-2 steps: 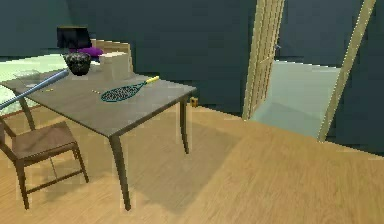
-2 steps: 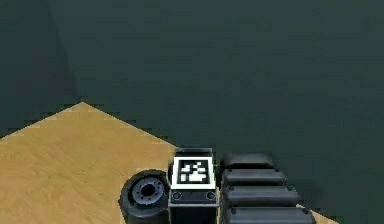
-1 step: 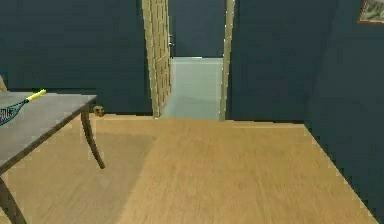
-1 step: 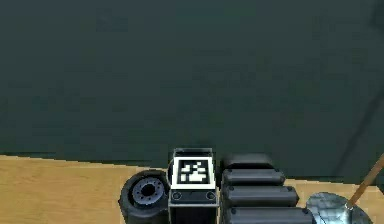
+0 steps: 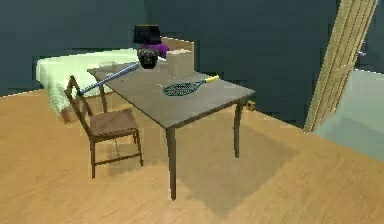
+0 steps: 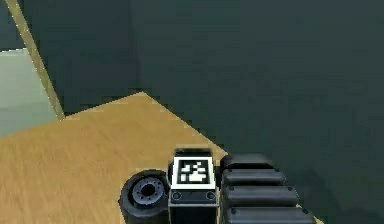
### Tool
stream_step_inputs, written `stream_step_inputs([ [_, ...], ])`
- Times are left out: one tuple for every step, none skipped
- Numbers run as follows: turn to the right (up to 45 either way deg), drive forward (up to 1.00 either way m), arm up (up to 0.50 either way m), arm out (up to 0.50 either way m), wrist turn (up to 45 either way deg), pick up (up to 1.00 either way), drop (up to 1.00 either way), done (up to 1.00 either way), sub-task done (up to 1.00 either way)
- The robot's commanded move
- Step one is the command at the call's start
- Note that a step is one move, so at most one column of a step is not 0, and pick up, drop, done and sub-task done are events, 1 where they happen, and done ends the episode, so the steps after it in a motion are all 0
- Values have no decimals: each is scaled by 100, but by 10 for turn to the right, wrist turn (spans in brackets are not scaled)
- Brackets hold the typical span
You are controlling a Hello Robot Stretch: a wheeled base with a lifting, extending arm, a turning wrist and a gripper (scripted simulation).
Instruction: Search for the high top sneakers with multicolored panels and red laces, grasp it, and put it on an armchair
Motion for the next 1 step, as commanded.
stream_step_inputs([
  [-450,0,0,0,0,0,0,0,0],
])
